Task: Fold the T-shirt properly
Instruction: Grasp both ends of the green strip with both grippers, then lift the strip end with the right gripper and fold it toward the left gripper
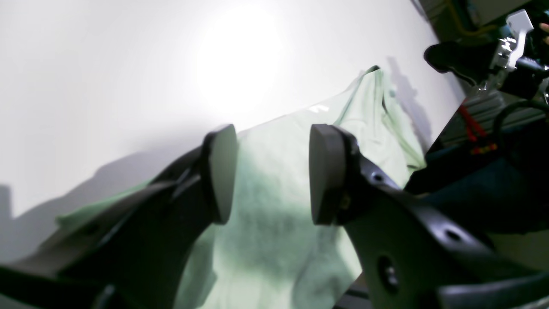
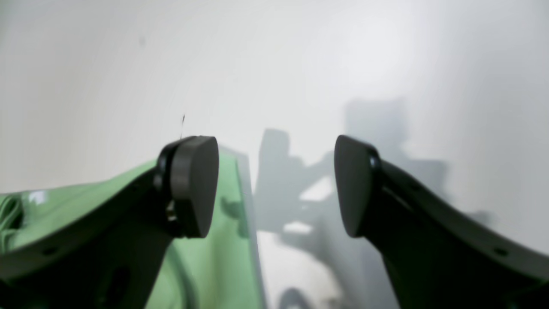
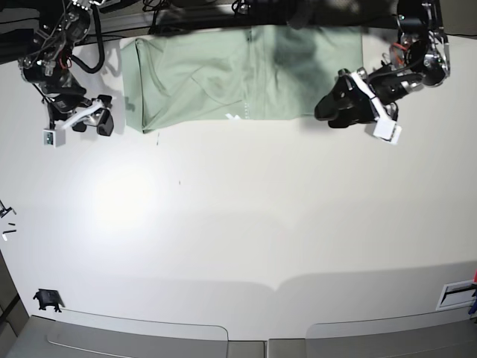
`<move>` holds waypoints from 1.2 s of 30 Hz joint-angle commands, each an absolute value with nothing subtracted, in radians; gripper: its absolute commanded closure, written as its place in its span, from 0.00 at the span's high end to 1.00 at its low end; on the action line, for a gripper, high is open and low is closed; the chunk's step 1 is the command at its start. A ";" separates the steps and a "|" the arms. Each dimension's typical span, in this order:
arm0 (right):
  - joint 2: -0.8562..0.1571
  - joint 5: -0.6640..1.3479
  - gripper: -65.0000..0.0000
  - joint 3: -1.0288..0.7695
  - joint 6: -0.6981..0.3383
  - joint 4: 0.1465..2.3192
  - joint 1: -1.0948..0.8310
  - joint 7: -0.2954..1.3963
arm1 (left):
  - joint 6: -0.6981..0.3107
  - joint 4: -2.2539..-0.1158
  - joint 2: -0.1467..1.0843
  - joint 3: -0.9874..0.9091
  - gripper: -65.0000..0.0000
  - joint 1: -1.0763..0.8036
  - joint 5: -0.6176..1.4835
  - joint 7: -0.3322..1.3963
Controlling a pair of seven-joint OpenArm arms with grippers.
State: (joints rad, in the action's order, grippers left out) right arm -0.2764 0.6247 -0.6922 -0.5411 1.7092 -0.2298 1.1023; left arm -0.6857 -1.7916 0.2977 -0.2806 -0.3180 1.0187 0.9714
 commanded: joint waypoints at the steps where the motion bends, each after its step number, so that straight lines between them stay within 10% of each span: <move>1: -0.299 0.670 0.61 -0.701 -0.554 1.697 -0.224 1.115 | -0.698 -1.812 0.304 -0.282 0.39 -0.319 1.044 0.952; 25: -0.297 1.055 0.61 -0.488 -0.671 1.522 -0.263 1.326 | -0.698 -1.812 0.306 -0.282 0.39 -0.319 0.992 0.919; 32: -0.297 1.105 0.00 -0.488 -0.670 1.522 -0.260 1.325 | -0.698 -1.812 0.306 -0.380 0.38 -0.319 0.992 0.955; 36: -0.296 1.230 0.00 -0.488 -0.671 1.523 -0.223 1.351 | -0.698 -1.812 0.318 -0.515 0.34 -0.328 0.992 1.041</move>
